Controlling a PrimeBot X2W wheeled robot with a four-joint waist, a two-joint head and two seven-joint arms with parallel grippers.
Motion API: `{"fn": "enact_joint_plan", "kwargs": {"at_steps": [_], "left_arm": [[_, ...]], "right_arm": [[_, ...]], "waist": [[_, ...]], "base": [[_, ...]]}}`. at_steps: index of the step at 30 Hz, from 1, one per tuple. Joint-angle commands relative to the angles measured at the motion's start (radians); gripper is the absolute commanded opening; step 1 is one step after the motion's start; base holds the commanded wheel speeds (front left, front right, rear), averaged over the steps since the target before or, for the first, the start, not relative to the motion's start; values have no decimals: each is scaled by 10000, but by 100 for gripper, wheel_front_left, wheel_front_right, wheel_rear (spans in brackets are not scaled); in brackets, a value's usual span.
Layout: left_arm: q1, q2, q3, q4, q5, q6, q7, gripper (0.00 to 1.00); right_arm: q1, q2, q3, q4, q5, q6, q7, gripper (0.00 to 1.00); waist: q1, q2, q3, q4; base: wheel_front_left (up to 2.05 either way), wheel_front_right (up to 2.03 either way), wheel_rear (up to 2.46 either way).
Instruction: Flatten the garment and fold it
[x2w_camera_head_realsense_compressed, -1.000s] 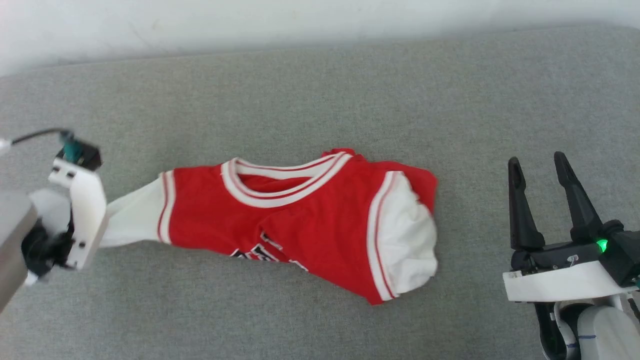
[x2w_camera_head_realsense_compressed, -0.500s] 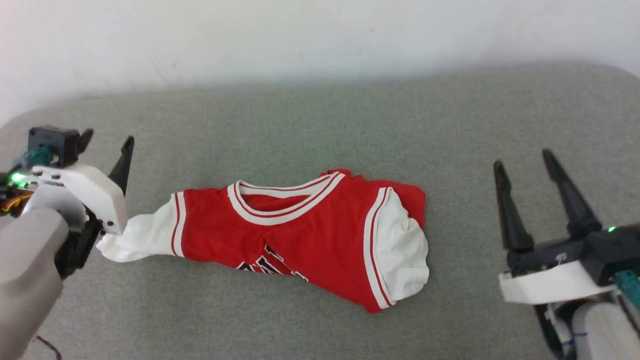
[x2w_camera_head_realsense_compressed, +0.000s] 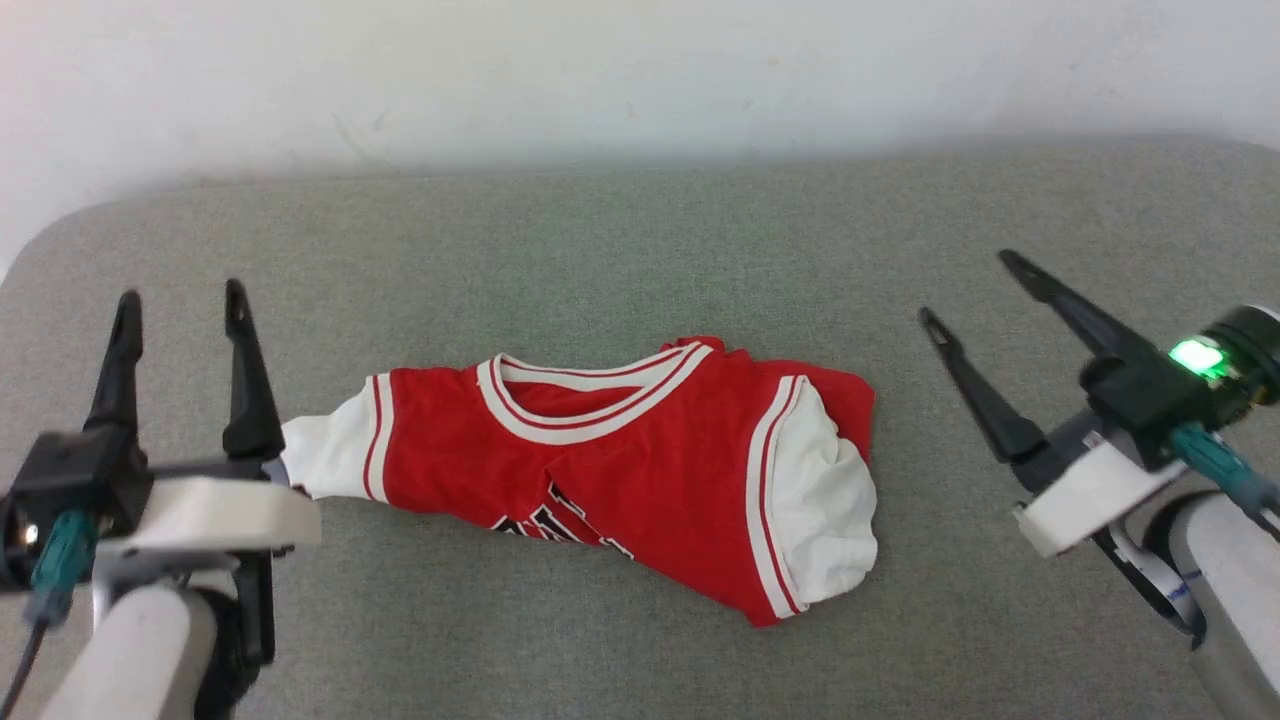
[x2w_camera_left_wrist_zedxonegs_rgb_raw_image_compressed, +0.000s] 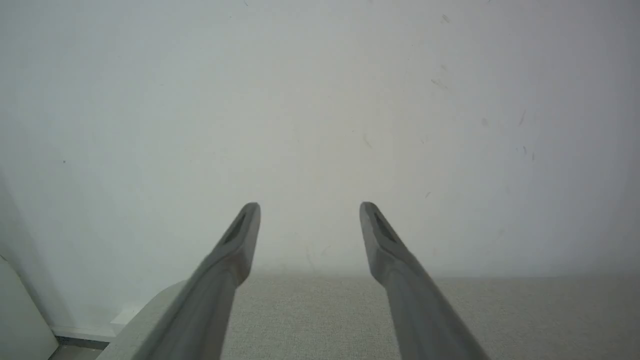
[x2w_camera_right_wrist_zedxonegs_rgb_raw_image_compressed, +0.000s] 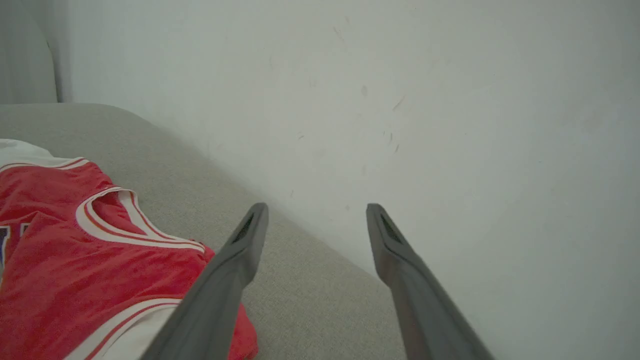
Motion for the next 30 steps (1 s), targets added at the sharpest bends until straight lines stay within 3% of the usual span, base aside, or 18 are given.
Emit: {"fn": "enact_joint_plan", "kwargs": {"at_steps": [1, 6, 10, 14, 20, 28, 29, 30], "left_arm": [[288, -238, 303, -184, 258, -84, -45, 100], [1717, -1653, 1911, -987, 1860, -781, -46, 100], [2325, -2603, 2567, -1016, 2904, -1412, -46, 100], [2609, -3442, 2903, -985, 3538, -1958, -46, 100], [2675, -4352, 3318, -719, 3987, -2749, -47, 100], [2375, -4813, 3679, -447, 4399, -3300, -47, 100], [2364, -4842, 3705, -388, 4428, -3343, -47, 100], [2348, -4870, 3723, -349, 4458, -3378, -47, 100]], "right_arm": [[-335, -105, 311, 35, 389, -7, 227, 100], [-1779, -1388, 2698, 107, 2542, -7, 2895, 100], [-2799, -2010, 4304, 61, 4351, -7, 5527, 100], [-3704, -2295, 5547, 209, 5528, -7, 7236, 100], [-4525, -1960, 6813, 1036, 6466, -7, 8053, 100], [-4661, -1194, 8235, 2601, 6953, -7, 7845, 100], [-4703, -1145, 8378, 2727, 6894, -7, 7693, 23], [-4733, -1115, 8470, 2805, 6882, -7, 7485, 0]], "waist": [[0, 0, 41, 24], [0, 0, 177, 101], [0, 0, 296, 195], [0, 0, 451, 374], [0, 0, 696, 676], [0, 0, 872, 927], [0, 0, 877, 930], [0, 0, 877, 935]], "base": [[0, 0, 0], [0, 0, 0], [0, 0, 0], [0, 0, 0], [0, 0, 0], [0, 0, 0], [0, 0, 0], [0, 0, 0]]}}
